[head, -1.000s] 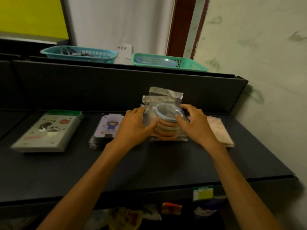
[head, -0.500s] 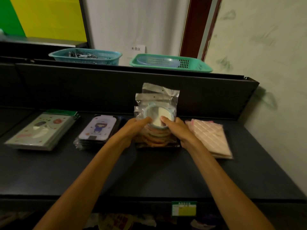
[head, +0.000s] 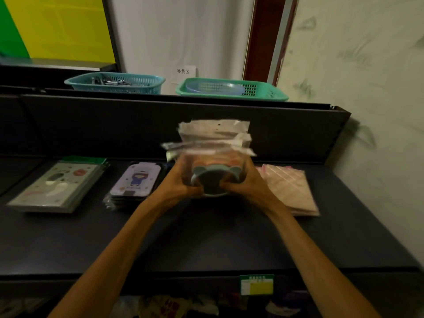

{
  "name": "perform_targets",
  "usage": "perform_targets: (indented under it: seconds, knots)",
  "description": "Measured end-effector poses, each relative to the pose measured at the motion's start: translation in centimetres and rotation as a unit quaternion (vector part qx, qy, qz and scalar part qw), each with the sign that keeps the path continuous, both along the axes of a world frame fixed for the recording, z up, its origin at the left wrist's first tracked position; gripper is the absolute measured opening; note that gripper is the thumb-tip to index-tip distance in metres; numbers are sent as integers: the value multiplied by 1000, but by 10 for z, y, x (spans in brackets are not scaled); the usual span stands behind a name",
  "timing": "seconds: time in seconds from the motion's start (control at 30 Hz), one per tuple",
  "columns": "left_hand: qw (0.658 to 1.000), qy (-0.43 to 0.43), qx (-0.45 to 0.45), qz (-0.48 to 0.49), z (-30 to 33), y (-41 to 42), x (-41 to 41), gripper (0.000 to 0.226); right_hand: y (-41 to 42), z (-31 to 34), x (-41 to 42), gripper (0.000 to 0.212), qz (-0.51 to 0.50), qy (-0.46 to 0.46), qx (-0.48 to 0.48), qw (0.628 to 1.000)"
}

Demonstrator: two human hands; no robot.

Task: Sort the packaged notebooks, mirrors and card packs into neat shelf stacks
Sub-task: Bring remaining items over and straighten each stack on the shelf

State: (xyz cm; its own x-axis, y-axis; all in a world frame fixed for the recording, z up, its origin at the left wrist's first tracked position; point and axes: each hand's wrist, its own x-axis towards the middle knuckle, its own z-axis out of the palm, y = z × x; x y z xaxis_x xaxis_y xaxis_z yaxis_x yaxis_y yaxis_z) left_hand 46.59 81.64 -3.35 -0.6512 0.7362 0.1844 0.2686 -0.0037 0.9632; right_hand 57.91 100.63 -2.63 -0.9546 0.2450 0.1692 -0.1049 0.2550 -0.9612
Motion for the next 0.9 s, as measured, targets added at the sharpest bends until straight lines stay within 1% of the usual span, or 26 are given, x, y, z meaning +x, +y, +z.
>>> perform_targets:
  seconds: [0.1, 0.13, 0.2, 0.33, 0.5, 0.57, 0.6, 0.67, 0.73, 0.8, 0.9]
  knots:
    - [999, 31, -41, 5, -4, 3, 3, 100, -1, -3, 3, 61, 53, -14, 11, 998]
    - [999, 36, -41, -1, -6, 4, 3, 100, -1, -4, 2, 60, 58, -24, 17, 998]
    - [998, 38, -43, -1, -8, 8, 4, 102, -4, -3, 1, 71, 49, -32, 4, 998]
    - [999, 30, -32, 17, -7, 14, 3, 101, -4, -10, 1, 62, 15, -23, -9, 1000]
    - [998, 40, -29, 45, -16, 16, 2, 94, -5, -17, 1, 70, 6, -27, -7, 1000]
    - [996, 59, -40, 53, -18, 19, 4, 89, -5, -18, 1, 68, 6, -23, -5, 1000]
    - [995, 68, -40, 59, -18, 21, 5, 82, -5, -17, 1, 65, 9, -23, -4, 1000]
    - [994, 82, -30, 64, -15, 25, 11, 58, -5, -17, 0, 56, 28, -30, -4, 999]
    - [993, 94, -18, 65, -15, 30, 12, 54, -5, -18, -1, 51, 17, -33, -13, 999]
    - [994, 81, -8, 74, -17, 28, 11, 58, -6, -19, 0, 52, 3, -18, -14, 1000]
    - [995, 53, -23, 83, -20, 23, 6, 105, -9, -20, -1, 60, -15, 0, -12, 1000]
